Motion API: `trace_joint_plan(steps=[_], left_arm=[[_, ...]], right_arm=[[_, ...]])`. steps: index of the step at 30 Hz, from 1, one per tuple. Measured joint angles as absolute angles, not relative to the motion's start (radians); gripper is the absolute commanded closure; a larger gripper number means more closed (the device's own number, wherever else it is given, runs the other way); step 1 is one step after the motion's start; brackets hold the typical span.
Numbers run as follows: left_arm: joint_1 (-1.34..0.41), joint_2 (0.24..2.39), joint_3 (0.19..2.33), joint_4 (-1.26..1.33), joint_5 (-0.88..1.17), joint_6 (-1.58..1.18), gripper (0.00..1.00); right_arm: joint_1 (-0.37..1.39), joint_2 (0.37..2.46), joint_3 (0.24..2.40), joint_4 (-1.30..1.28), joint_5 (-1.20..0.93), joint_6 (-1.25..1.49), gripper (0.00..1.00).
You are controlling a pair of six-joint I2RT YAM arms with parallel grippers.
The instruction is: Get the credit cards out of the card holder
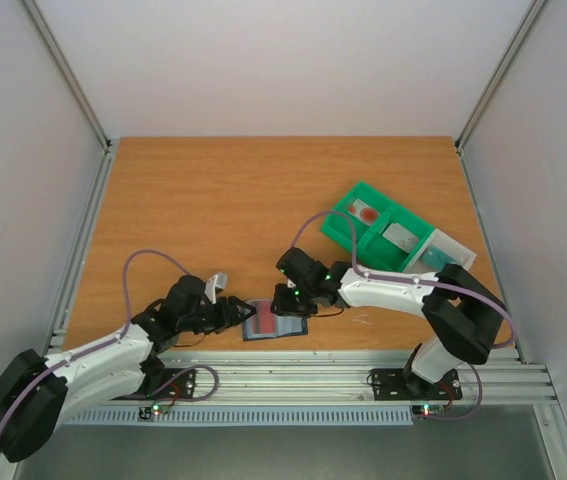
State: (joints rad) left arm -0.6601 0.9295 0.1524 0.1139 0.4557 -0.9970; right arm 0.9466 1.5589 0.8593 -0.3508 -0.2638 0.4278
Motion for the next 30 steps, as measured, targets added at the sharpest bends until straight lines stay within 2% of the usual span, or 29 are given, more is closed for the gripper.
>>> trace_joint_plan(steps=[5, 16, 25, 30], left_arm=[[-0.656, 0.854, 0.137, 0.113, 0.448, -1.022, 0.46], [-0.656, 0.849, 0.137, 0.113, 0.446, -1.026, 0.45], [-0.656, 0.91, 0.138, 0.146, 0.473, -1.029, 0.42], [-0.656, 0.939, 0.138, 0.194, 0.495, -1.036, 0.45]], right_arm=[[0.97, 1.631, 0.859, -0.315, -0.269, 0.441, 0.77], [0.97, 1.65, 0.779, -0.184, -0.271, 0.482, 0.93], [0.97, 1.637, 0.713, -0.062, -0.284, 0.524, 0.96], [0.97, 1.637, 0.695, -0.022, -0.29, 0.541, 0.97]])
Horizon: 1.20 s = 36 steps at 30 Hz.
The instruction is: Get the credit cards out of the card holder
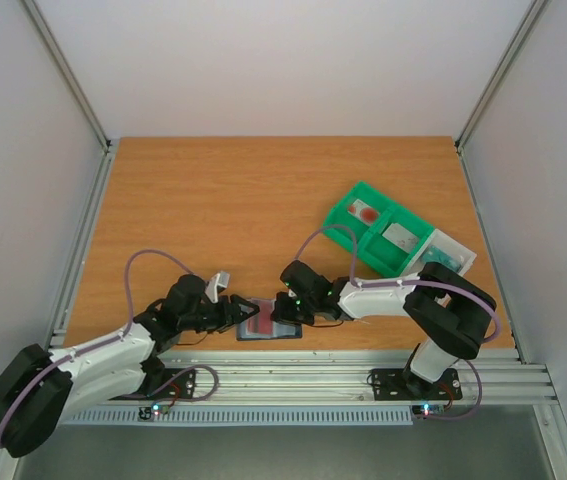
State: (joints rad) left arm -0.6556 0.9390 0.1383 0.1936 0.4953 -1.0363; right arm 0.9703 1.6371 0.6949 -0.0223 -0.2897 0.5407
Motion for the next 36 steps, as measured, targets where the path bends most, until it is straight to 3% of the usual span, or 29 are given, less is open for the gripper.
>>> trace_joint_plan(steps=[36], left_arm=[[-0.654, 1.066, 0.181, 0.383, 0.601, -1.081, 0.49]], right_arm=[[0.97, 1.643, 0.665, 0.064, -0.315, 0.569, 0.99]])
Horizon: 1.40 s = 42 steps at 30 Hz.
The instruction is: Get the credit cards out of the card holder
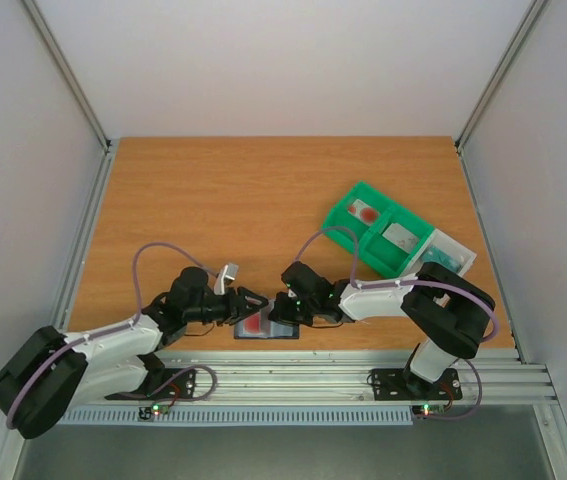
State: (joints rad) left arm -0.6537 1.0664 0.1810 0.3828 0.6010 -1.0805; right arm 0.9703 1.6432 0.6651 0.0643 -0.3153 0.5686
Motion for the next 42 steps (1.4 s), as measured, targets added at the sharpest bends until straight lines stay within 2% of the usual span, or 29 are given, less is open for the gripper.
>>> trace_joint_plan(steps=[10, 14, 21, 32, 42], left_arm=[[-0.654, 1.192, 0.189, 0.457, 0.627, -1.108, 0.51], [-0.659, 1.238, 0.189, 0.508, 0.638, -1.135, 0.55], [-0.67, 1.276, 0.2, 0.543, 0.648, -1.154, 0.55], [-0.722, 1.343, 0.244, 0.582, 0.647, -1.172, 0.55], [-0.727, 1.365, 0.258, 0.598, 0.609, -1.174, 0.55]], right_arm=[[0.97, 1.637, 0.665, 0.074, -0.296, 0.557, 0.98], [0.97, 1.6, 0.665, 0.07, -0.274, 0.544, 0.97], [0.956, 1.519, 0.616, 0.07, -0.225, 0.532, 0.97], [0.947, 1.219, 0.609, -0.213, -0.018, 0.49, 0.94], [0.947, 1.195, 0.657, -0.322, -0.002, 0.458, 0.94]])
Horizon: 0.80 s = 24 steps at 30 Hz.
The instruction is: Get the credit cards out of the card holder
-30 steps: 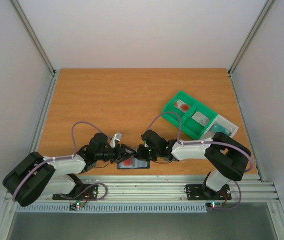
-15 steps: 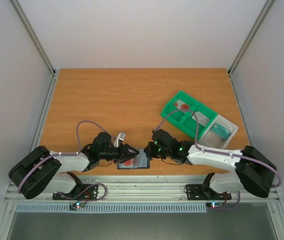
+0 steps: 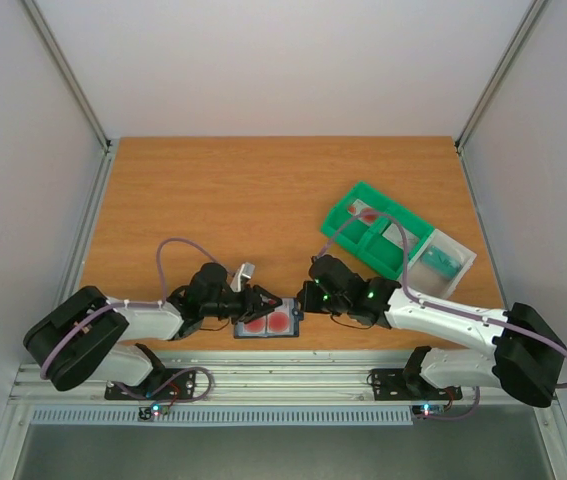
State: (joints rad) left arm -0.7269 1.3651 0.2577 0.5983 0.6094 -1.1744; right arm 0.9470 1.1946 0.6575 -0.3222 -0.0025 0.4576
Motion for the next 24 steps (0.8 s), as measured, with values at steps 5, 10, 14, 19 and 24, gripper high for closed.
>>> trace_joint_plan(steps=[5, 10, 14, 19, 24], left_arm=[[-0.704, 1.372, 0.241, 0.593, 0.598, -1.17, 0.56], [-0.679, 1.375, 0.237, 0.561, 0.598, -1.15, 0.57], [-0.672, 1.374, 0.237, 0.523, 0.594, -1.125, 0.58], [-0.672, 1.374, 0.237, 0.48, 0.594, -1.09, 0.58], [-0.672, 1.373, 0.237, 0.448, 0.593, -1.061, 0.58]], right_arm=[[0.947, 1.246, 0.662, -0.302, -0.061, 0.467, 0.94], [0.955, 1.324, 0.694, -0.277, -0.106, 0.473, 0.93], [0.958, 1.379, 0.735, -0.277, -0.126, 0.477, 0.89], [0.965, 1.464, 0.807, -0.323, -0.137, 0.479, 0.89], [0.971, 1.518, 0.815, -0.356, -0.135, 0.482, 0.89]])
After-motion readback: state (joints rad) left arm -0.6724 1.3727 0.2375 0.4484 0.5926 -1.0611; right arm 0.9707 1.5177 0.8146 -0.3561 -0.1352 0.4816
